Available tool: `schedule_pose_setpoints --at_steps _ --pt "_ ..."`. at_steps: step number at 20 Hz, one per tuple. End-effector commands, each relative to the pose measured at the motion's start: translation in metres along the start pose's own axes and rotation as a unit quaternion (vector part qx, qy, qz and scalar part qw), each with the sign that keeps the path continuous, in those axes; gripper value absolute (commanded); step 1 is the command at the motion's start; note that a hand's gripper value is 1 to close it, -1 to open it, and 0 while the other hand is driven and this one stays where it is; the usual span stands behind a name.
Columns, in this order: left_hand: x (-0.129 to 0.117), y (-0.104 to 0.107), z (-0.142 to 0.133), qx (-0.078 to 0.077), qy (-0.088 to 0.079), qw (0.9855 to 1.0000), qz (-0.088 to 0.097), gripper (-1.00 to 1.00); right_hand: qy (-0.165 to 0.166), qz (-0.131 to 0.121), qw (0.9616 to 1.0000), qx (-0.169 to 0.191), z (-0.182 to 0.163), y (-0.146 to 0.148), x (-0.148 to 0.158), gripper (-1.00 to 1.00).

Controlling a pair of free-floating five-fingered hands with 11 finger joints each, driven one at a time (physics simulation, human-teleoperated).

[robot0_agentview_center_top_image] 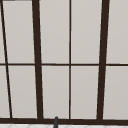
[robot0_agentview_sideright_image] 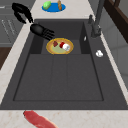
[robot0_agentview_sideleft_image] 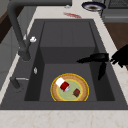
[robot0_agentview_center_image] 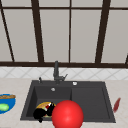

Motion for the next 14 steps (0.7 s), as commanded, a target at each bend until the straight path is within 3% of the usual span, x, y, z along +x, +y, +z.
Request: schedule_pose_setpoints --at_steps 1,3,6,9,14 --pt "0.0 0.0 0.0 0.0 0.0 1.0 0.0 0.0 0.034 0.049 0.9975 0.037 0.006 0.001 -0.005 -1.0" --pt "0.0 0.0 0.0 0.0 0.0 1.0 0.0 0.0 0.044 0.052 0.9973 0.028 0.001 0.002 -0.003 -1.0" --pt "0.0 0.0 0.0 0.0 0.0 1.0 0.0 0.0 0.069 0.027 0.9969 0.028 -0.002 -0.001 -0.001 -1.0" --pt "0.0 0.0 0.0 0.0 0.0 1.0 0.0 0.0 0.042 0.002 0.9991 0.005 -0.004 -0.001 0.002 -1.0" --pt "0.0 0.0 0.0 0.0 0.0 1.0 0.0 0.0 0.045 0.004 0.999 0.005 -0.007 0.001 0.004 -1.0"
